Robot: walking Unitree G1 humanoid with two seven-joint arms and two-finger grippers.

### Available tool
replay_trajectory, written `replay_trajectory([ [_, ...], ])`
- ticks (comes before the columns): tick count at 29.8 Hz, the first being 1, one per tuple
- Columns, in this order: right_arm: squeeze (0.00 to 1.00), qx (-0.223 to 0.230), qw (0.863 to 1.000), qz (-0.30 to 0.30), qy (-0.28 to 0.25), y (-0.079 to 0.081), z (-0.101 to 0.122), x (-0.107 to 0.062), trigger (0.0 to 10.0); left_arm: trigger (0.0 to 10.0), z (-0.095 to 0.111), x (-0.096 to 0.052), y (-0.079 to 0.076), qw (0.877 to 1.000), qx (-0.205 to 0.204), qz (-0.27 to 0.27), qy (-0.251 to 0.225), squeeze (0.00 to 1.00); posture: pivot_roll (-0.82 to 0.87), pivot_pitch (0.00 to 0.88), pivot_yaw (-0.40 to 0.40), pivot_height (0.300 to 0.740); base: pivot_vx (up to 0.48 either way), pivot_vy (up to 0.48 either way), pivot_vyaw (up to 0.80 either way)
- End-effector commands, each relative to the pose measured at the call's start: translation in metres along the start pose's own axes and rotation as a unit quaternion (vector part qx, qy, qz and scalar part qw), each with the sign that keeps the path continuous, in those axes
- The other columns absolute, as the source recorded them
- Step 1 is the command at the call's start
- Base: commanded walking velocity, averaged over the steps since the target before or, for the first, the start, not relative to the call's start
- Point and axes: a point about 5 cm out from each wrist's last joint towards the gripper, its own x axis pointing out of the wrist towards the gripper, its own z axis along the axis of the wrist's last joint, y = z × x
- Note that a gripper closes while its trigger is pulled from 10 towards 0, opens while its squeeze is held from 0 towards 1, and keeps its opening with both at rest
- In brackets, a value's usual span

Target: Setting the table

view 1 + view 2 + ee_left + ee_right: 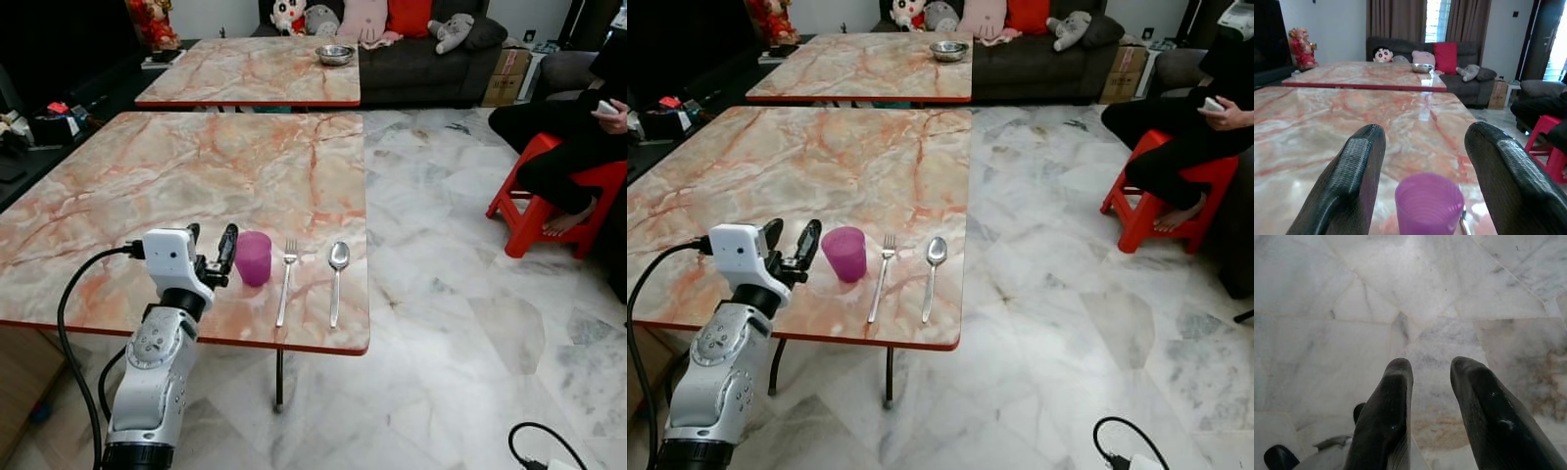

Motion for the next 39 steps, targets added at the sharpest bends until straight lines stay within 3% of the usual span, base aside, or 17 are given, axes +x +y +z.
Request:
replay_trajectory([
  [1,0.00,-0.004,1.000,0.000,0.000,-0.001,0.000,0.000,10.0,10.0,0.010,0.005,-0.001,1.000,-0.001,0.000,-0.017,0.00,0.02,0.035,0.022,0.740,0.330,0.000,0.00],
  [7,0.00,-0.010,1.000,-0.001,-0.002,-0.001,0.001,0.000,10.0,10.0,0.012,0.007,-0.003,1.000,-0.005,-0.003,-0.020,0.00,0.02,0.042,0.020,0.740,0.346,0.000,0.40],
  [30,0.00,-0.002,1.000,-0.001,-0.002,0.000,0.002,0.000,10.0,10.0,0.012,0.009,-0.003,1.000,-0.003,-0.006,-0.017,0.00,0.03,0.050,0.018,0.740,0.347,0.000,0.00],
  [39,0.00,-0.002,1.000,-0.001,-0.002,0.000,0.002,0.000,10.0,10.0,0.003,0.009,-0.008,0.999,-0.007,-0.043,0.020,0.00,0.03,0.052,0.018,0.740,0.000,0.000,0.00],
])
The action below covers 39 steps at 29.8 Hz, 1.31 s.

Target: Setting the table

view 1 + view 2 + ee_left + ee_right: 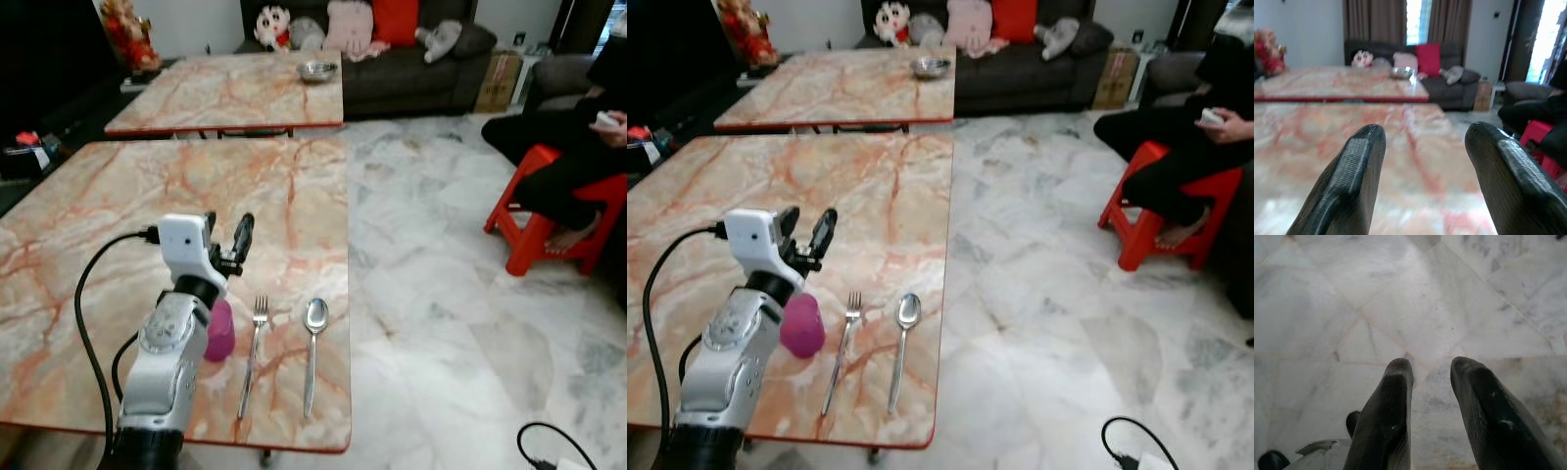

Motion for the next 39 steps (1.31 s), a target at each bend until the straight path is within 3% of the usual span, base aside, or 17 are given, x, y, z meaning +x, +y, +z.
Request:
replay_trajectory([
  [1,0.00,0.005,1.000,0.003,0.007,0.004,-0.005,-0.001,10.0,10.0,-0.006,-0.003,0.002,1.000,-0.006,-0.009,0.022,0.00,0.03,0.052,0.018,0.740,0.000,0.000,0.00],
  [8,0.00,0.006,1.000,0.004,0.007,0.004,-0.005,-0.001,10.0,10.0,-0.010,0.001,-0.002,0.999,0.008,-0.017,0.039,0.00,0.03,0.049,0.022,0.740,0.000,0.000,0.00],
  [14,0.00,0.007,1.000,0.004,0.008,0.005,-0.005,-0.001,10.0,10.0,-0.014,0.009,0.007,0.995,0.066,-0.042,0.067,0.00,0.03,0.043,0.024,0.740,0.000,0.000,0.00],
  [17,0.00,0.007,1.000,0.005,0.008,0.005,-0.005,-0.001,10.0,10.0,-0.015,0.010,0.008,0.993,0.074,-0.050,0.071,0.00,0.03,0.042,0.025,0.740,0.000,0.000,0.00],
  [19,0.00,0.008,1.000,0.004,0.008,0.005,-0.006,-0.001,10.0,10.0,-0.019,0.010,0.009,0.987,0.109,-0.076,0.090,0.00,0.03,0.039,0.027,0.740,0.000,0.000,0.00],
  [28,0.00,0.007,1.000,0.004,0.009,0.005,-0.007,-0.001,10.0,10.0,-0.036,0.010,0.007,0.968,0.180,-0.097,0.144,0.00,0.02,0.031,0.029,0.740,0.000,0.000,0.00],
  [33,0.00,0.008,1.000,0.004,0.010,0.005,-0.008,-0.001,10.0,10.0,-0.039,0.015,0.012,0.966,0.187,-0.085,0.160,0.00,0.02,0.033,0.030,0.740,0.000,0.000,0.00],
  [39,0.00,0.009,1.000,0.004,0.009,0.005,-0.007,-0.001,10.0,10.0,-0.036,0.020,0.019,0.971,0.164,-0.064,0.162,0.00,0.03,0.045,0.028,0.740,0.000,0.000,0.00],
])
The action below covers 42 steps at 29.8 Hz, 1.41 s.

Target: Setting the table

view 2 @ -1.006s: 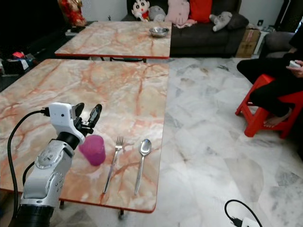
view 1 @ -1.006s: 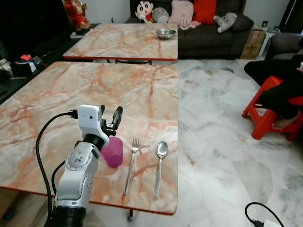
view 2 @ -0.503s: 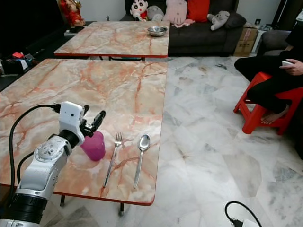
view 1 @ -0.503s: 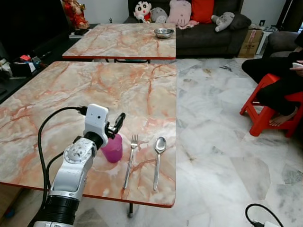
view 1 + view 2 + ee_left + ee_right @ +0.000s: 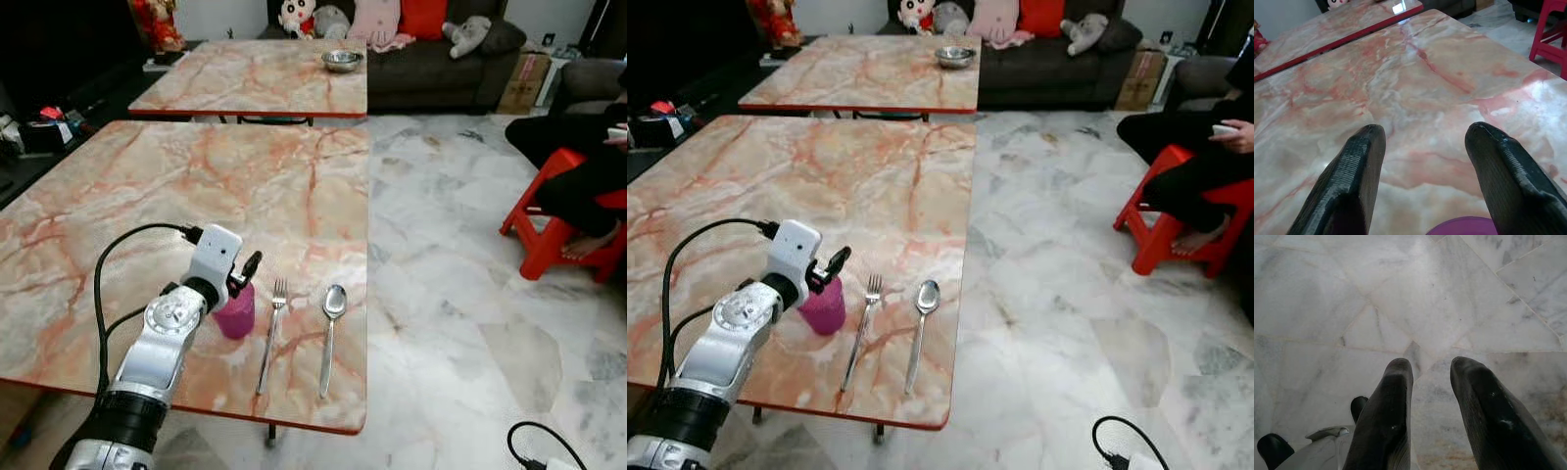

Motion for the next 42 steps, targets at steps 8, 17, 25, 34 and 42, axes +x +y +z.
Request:
replay_trajectory([
  [8,0.00,0.008,1.000,-0.001,0.001,0.001,0.000,0.000,10.0,10.0,-0.006,0.001,0.027,0.999,0.003,0.022,0.034,0.00,0.03,0.050,0.029,0.740,0.000,0.000,0.00],
  [17,0.00,0.009,1.000,0.000,0.001,0.001,0.000,0.000,10.0,10.0,-0.021,-0.010,0.050,0.997,-0.055,0.043,0.037,0.00,0.03,0.050,0.028,0.740,0.000,0.000,0.00],
  [25,0.00,0.008,1.000,-0.001,0.001,0.000,0.000,0.000,10.0,10.0,-0.022,-0.028,0.055,0.990,-0.129,0.046,-0.027,0.00,0.03,0.053,0.027,0.740,0.000,0.000,0.00],
  [34,0.00,0.006,1.000,-0.002,0.000,0.000,0.000,0.000,10.0,10.0,-0.020,-0.061,0.059,0.977,-0.152,0.121,-0.092,0.00,0.02,0.051,0.028,0.740,0.000,0.000,0.00],
  [42,0.00,0.002,1.000,-0.002,0.001,-0.002,0.001,0.000,10.0,10.0,-0.021,-0.100,0.059,0.984,-0.104,0.123,-0.080,0.00,0.04,0.041,0.019,0.740,0.000,0.000,0.00],
])
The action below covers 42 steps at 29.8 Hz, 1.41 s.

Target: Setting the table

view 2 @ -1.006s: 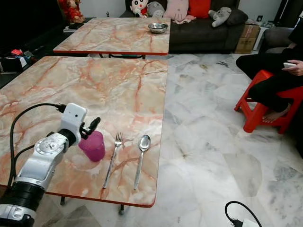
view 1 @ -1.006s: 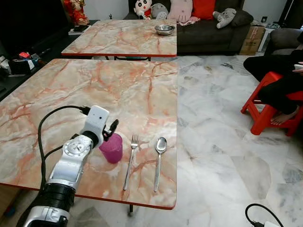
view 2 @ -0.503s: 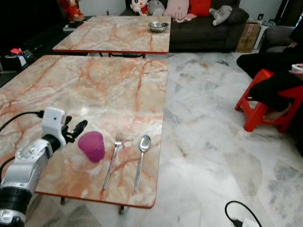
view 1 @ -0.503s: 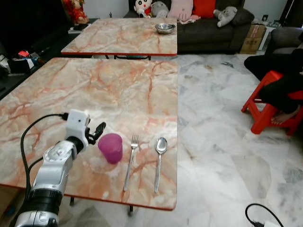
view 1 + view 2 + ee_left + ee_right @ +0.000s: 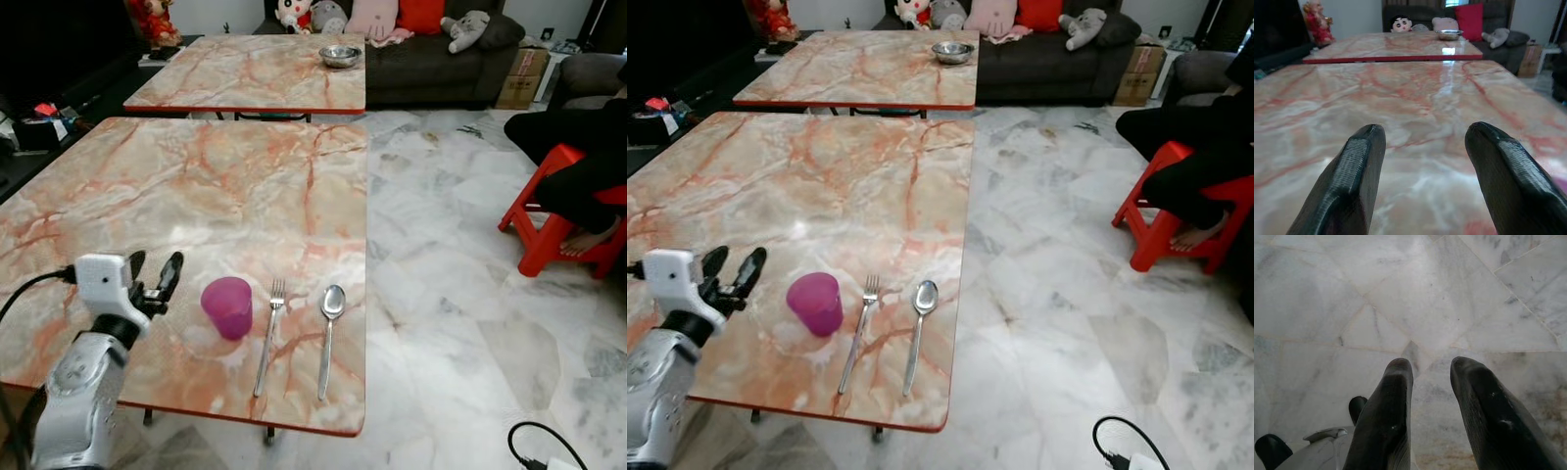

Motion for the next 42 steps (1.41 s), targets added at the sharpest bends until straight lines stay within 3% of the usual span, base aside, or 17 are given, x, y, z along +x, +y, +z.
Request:
replay_trajectory([
  [1,0.00,0.002,1.000,-0.002,0.003,-0.002,-0.001,0.000,10.0,10.0,0.001,-0.011,0.005,1.000,0.025,-0.004,0.014,0.00,0.04,0.040,0.019,0.740,0.000,0.000,0.00],
  [7,0.00,-0.001,1.000,-0.003,0.003,-0.003,-0.001,0.000,10.0,10.0,-0.009,-0.029,0.001,0.997,0.042,-0.032,0.061,0.00,0.04,0.033,0.017,0.740,0.000,0.000,0.00],
  [11,0.00,-0.001,1.000,-0.003,0.003,-0.003,-0.001,0.000,10.0,10.0,-0.011,-0.033,-0.003,0.995,0.050,-0.049,0.074,0.00,0.04,0.030,0.016,0.740,0.000,0.000,0.00],
  [20,0.00,-0.001,1.000,-0.003,0.004,-0.002,-0.002,0.000,10.0,10.0,-0.005,-0.031,-0.012,0.990,0.049,-0.100,0.088,0.00,0.04,0.029,0.022,0.740,0.000,0.000,0.00],
  [25,0.00,0.000,1.000,-0.002,0.003,-0.002,-0.001,0.000,10.0,10.0,0.008,-0.023,-0.029,0.978,0.078,-0.165,0.100,0.00,0.04,0.038,0.023,0.740,0.000,0.000,0.00],
  [29,0.00,0.001,1.000,-0.002,0.003,-0.002,-0.001,0.000,10.0,10.0,0.005,-0.020,-0.035,0.974,0.098,-0.168,0.114,0.00,0.04,0.041,0.027,0.740,0.000,0.000,0.00],
  [42,0.00,0.004,1.000,-0.001,0.004,-0.001,-0.002,0.000,10.0,10.0,0.007,-0.005,-0.070,0.974,0.069,-0.177,0.124,0.00,0.03,0.050,0.032,0.740,0.000,0.000,0.00],
])
